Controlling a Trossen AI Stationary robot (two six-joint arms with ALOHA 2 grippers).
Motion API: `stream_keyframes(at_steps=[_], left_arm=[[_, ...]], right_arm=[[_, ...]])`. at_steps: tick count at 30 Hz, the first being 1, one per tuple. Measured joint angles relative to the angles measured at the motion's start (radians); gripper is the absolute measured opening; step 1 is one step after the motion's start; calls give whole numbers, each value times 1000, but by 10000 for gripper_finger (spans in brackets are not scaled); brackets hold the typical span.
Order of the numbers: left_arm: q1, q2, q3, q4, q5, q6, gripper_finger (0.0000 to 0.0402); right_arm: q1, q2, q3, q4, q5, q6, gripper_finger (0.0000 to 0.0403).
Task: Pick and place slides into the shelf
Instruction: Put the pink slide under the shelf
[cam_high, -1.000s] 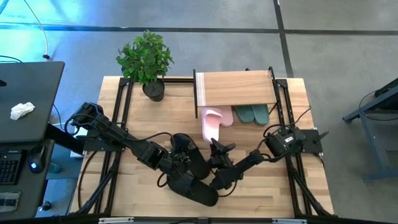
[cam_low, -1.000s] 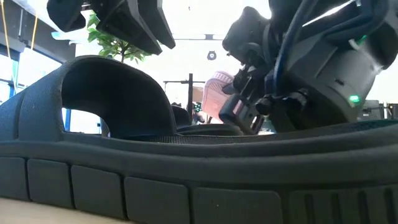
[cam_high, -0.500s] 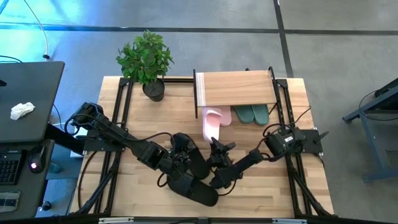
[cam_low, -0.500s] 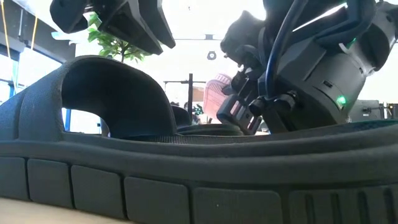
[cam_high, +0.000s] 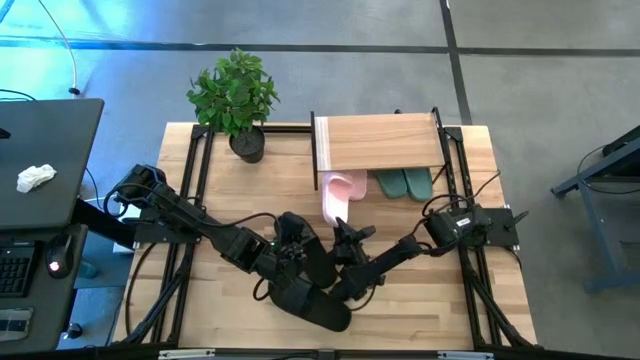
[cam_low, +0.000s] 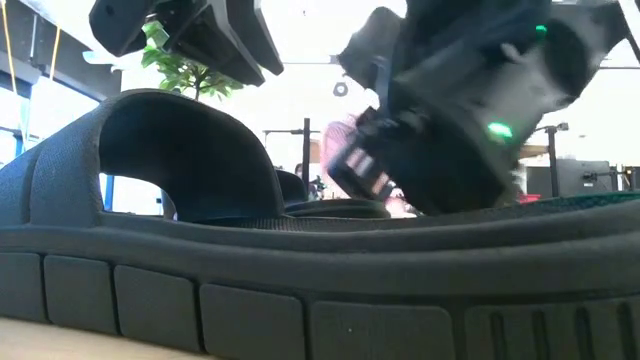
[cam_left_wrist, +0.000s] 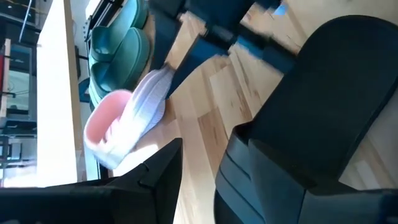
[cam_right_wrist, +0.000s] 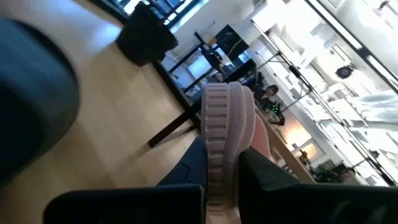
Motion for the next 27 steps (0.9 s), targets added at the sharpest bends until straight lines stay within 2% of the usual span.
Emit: stream_keyframes(at_steps=[8, 15, 22, 27], left_arm=[[0, 0, 0, -13, -16, 0, 166], [0, 0, 1, -88, -90, -8, 166], [0, 0, 1, -133, -95, -8, 166], [0, 0, 1, -139, -80, -11, 166]], right_arm=[[-39, 0, 68, 1, -9, -3, 16], [-58, 0, 137, 8, -10, -3, 16], [-82, 0, 140, 69, -4, 4, 16], [-70, 0, 140, 94, -53, 9, 16]])
